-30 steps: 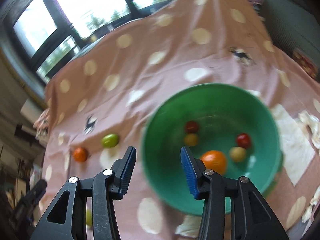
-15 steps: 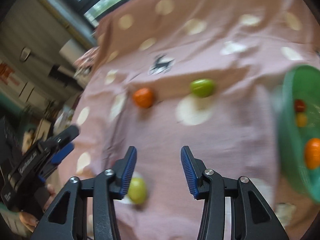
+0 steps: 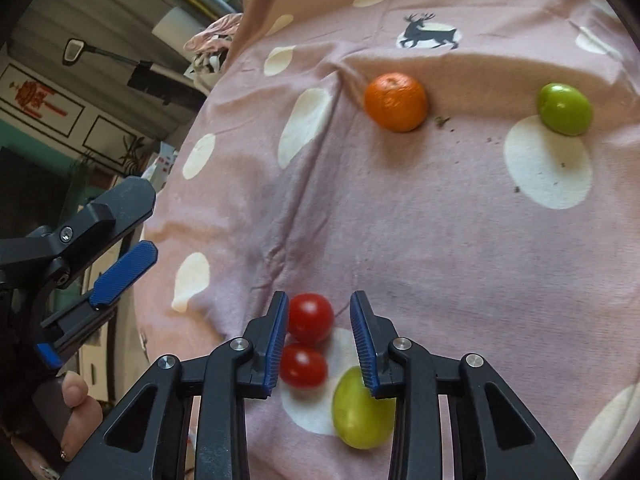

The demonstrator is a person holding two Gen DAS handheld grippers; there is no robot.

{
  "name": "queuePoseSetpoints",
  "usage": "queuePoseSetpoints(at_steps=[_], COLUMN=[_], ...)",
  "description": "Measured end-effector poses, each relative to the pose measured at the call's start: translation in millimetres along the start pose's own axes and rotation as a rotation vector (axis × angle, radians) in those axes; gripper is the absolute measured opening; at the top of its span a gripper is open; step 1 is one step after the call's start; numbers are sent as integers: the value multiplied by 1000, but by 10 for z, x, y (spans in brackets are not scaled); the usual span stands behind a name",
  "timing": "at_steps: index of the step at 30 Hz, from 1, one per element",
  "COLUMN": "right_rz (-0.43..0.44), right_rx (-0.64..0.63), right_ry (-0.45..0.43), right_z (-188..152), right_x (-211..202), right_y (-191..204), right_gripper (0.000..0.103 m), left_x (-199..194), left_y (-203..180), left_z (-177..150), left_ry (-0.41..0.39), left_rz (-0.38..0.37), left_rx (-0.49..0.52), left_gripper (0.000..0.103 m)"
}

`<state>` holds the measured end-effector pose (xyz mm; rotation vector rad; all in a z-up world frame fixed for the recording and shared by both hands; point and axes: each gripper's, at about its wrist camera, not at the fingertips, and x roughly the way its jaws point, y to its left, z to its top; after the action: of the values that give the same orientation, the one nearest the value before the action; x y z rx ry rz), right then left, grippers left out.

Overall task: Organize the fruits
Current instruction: 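Close the right gripper on a red cherry tomato and lift it, then carry the red tomato with the right gripper down into the green bowl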

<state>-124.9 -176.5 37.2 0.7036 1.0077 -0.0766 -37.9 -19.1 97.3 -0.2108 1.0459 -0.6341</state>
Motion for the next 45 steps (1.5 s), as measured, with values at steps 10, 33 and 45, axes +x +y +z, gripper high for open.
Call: queuePoseSetpoints(at_steps=[10,33,45], right_rz=[19,-16,25], right_rx=[-5,238,281], right_ry=[30,-251,-299], right_z=[-18,-41,-84], right_x=[144,-928,-1125], right_y=[32,-680,-817], right_gripper=[29,29,29], left_x=[-39,440,688], left_y=[-53,-386,-392], left_z=[-124,-602,-740], left_ry=[12,186,266], left_rz=[-9,65,187], left_rx=[25,202,246], left_gripper=[71,35,35])
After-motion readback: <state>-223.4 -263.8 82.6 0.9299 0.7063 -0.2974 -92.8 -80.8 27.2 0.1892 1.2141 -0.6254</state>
